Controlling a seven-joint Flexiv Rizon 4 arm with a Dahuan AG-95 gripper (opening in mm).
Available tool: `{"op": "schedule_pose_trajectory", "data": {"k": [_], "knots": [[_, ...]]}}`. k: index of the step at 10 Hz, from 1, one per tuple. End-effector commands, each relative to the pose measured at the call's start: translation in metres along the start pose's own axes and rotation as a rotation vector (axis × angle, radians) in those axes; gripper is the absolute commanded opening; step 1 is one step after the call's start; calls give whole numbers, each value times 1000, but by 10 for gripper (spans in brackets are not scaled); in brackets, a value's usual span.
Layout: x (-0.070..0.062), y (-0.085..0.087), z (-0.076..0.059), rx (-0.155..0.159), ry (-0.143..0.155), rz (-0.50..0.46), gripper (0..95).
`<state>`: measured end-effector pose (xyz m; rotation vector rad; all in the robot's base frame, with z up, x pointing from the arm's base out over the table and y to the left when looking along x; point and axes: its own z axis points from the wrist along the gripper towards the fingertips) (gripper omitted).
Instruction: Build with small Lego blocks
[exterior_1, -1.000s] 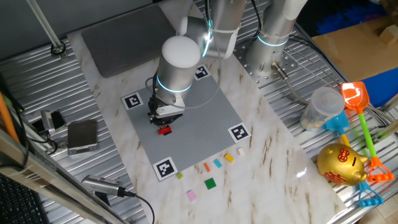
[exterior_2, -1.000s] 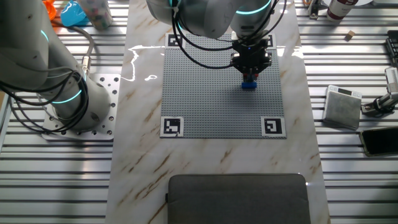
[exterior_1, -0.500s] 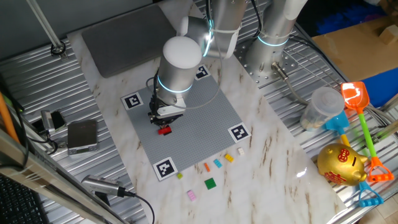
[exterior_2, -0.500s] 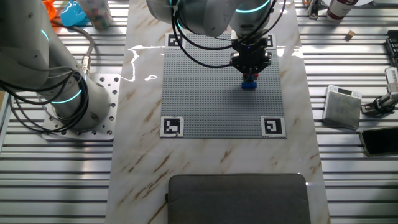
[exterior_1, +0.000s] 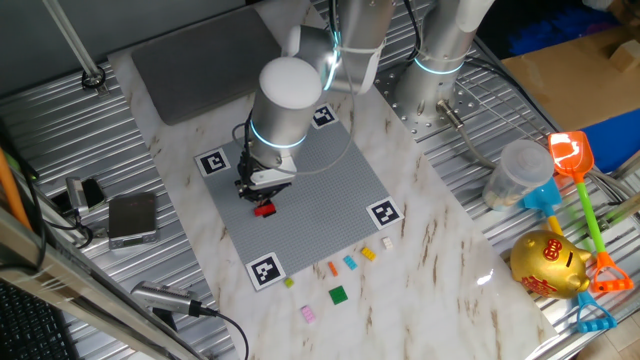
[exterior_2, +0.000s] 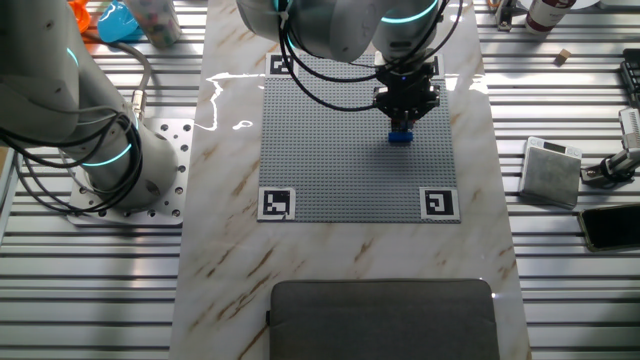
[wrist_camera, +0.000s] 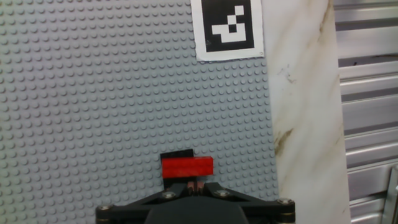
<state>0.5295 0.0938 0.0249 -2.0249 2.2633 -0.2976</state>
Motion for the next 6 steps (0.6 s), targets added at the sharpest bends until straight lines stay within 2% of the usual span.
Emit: {"op": "schedule_pose_trajectory", "data": {"k": [1,6], "knots": [[0,-2,1,3,0,-1,0],[-2,-5,3,3,-1,-2,0]]}}
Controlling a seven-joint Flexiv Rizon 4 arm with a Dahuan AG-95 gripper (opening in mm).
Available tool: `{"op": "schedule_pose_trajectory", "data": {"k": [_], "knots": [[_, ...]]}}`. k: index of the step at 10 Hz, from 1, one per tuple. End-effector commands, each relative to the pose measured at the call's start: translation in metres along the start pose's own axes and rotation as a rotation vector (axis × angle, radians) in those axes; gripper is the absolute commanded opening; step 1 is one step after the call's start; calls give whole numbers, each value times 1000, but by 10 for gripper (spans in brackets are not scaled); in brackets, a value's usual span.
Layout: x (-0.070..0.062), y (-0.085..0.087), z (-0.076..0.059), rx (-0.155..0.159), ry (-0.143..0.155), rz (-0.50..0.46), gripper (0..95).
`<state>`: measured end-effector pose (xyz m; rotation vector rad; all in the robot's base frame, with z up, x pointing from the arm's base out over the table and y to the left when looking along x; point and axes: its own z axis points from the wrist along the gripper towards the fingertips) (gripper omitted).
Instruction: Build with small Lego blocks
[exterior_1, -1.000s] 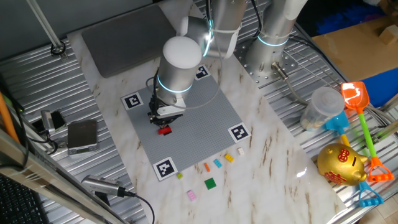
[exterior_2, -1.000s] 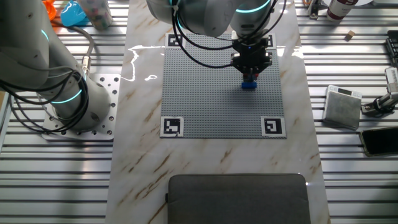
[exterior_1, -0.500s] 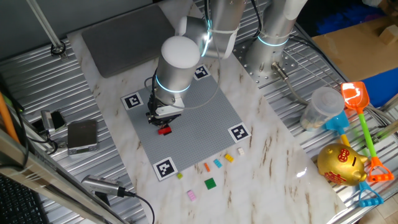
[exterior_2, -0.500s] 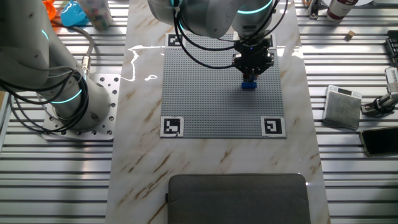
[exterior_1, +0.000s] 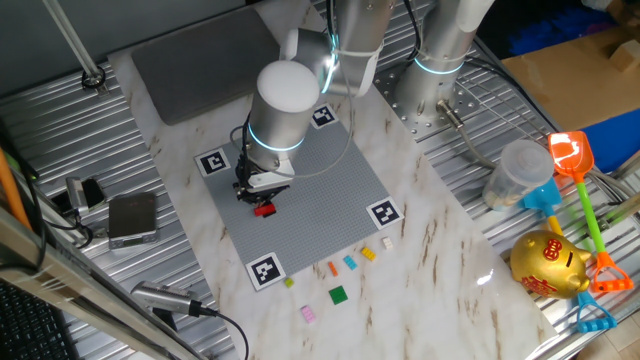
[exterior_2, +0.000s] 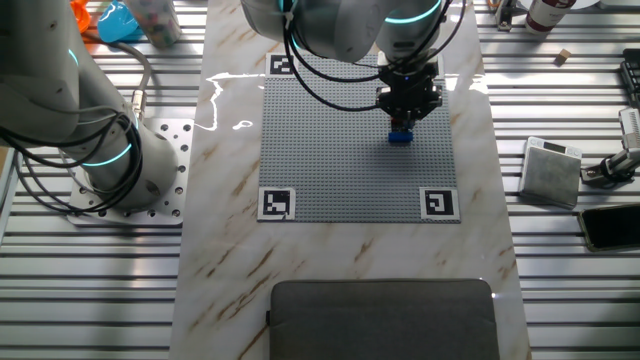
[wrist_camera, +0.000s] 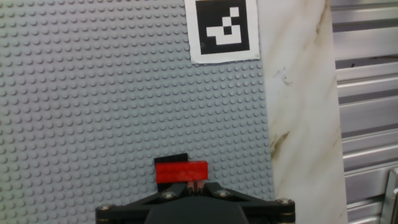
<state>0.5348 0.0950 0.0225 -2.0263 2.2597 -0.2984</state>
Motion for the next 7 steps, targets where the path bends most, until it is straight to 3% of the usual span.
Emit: {"op": "schedule_pose_trajectory", "data": {"k": [1,7], "knots": [[0,0,0,2,-1,0,0],[-3,-2,-1,1,-4,8,0]]}}
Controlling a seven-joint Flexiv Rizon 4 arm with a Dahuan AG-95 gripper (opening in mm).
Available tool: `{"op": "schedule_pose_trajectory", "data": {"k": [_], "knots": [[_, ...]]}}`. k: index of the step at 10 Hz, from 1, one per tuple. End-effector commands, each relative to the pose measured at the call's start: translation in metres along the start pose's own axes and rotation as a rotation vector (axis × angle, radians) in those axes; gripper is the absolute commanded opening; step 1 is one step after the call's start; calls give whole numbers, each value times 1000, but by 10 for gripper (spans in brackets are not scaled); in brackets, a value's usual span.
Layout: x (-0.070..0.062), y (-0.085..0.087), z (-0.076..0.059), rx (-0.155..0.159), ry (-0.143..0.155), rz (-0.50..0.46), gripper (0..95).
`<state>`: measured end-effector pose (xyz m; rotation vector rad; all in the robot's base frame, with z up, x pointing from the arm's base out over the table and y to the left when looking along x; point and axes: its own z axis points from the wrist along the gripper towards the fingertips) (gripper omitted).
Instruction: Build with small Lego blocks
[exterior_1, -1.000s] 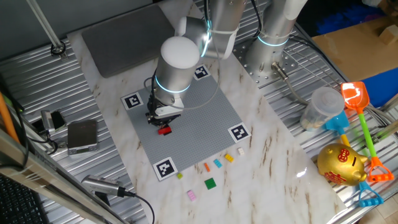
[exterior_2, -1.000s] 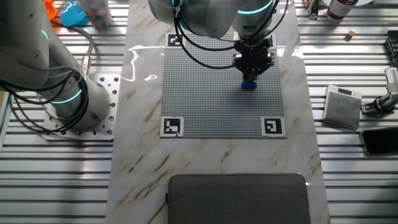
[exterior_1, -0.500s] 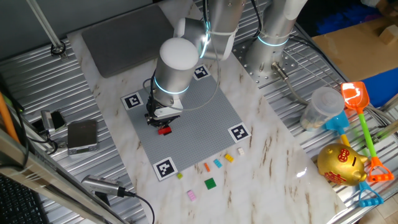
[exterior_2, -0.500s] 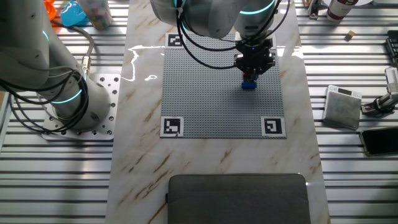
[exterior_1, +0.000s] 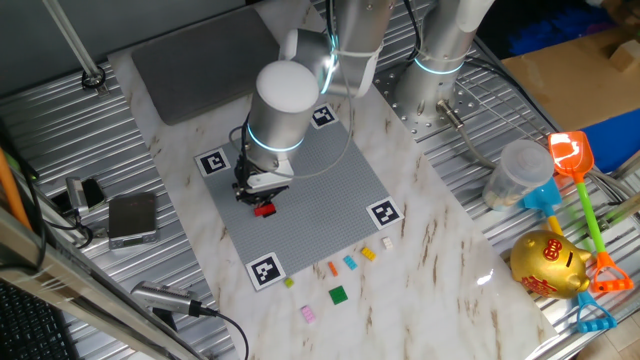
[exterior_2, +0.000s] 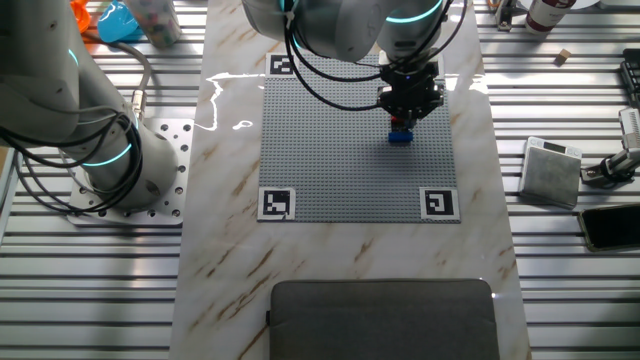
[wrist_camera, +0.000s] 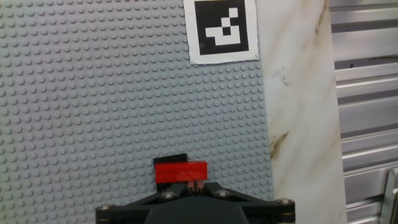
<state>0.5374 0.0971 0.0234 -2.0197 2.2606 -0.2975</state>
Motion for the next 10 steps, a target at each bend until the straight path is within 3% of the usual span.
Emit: {"op": "schedule_pose_trajectory", "data": {"k": [1,7,10], "knots": [[-1,0,0,-1,0,5,0],[2,0,-1,-1,-2,-14,0],[7,4,-1,-5,-15,21,0]]}}
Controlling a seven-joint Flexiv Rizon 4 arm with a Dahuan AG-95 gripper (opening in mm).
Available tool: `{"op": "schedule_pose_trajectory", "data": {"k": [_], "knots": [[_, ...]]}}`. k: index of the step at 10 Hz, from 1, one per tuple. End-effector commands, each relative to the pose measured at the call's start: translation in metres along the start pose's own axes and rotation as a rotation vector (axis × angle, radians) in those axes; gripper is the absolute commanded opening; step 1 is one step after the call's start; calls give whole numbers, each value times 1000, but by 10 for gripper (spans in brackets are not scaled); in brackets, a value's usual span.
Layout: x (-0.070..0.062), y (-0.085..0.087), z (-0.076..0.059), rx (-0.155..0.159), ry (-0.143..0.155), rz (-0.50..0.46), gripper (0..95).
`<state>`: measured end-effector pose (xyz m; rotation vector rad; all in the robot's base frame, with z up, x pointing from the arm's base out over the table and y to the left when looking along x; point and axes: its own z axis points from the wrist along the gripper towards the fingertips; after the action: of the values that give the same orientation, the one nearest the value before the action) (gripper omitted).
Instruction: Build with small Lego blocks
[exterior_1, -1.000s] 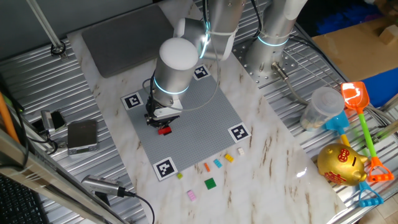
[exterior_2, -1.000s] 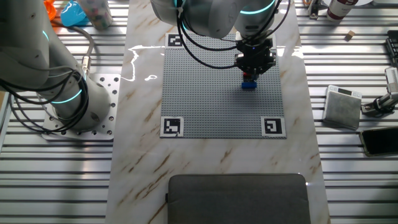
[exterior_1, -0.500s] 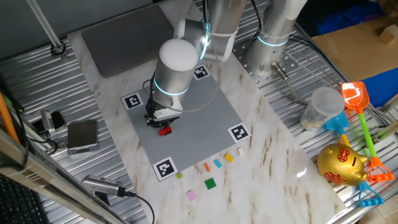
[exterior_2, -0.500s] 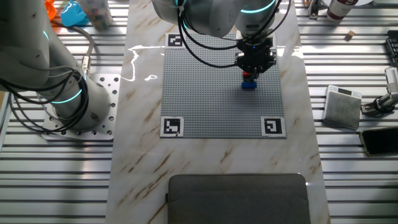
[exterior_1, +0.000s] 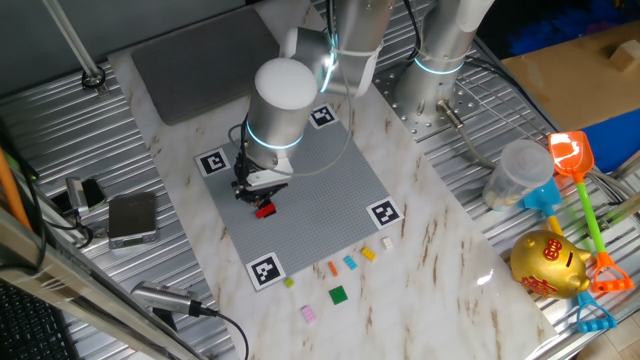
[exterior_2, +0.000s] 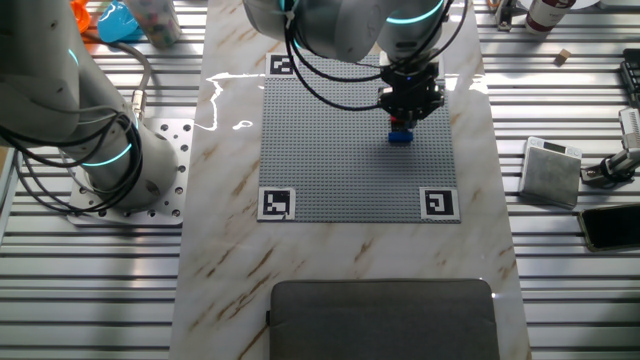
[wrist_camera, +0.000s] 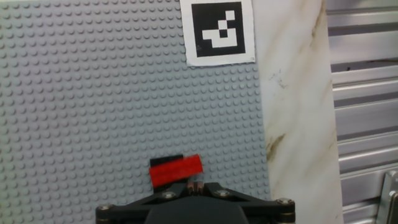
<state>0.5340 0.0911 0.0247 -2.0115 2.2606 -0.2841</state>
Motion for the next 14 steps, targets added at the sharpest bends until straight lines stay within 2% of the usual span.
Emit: {"op": "schedule_pose_trajectory", "data": {"k": [1,6,14], "knots": [[1,4,1,-3,-7,24,0],[2,10,3,-9,-18,62,0],[-2,13,1,-10,-13,74,0]]}}
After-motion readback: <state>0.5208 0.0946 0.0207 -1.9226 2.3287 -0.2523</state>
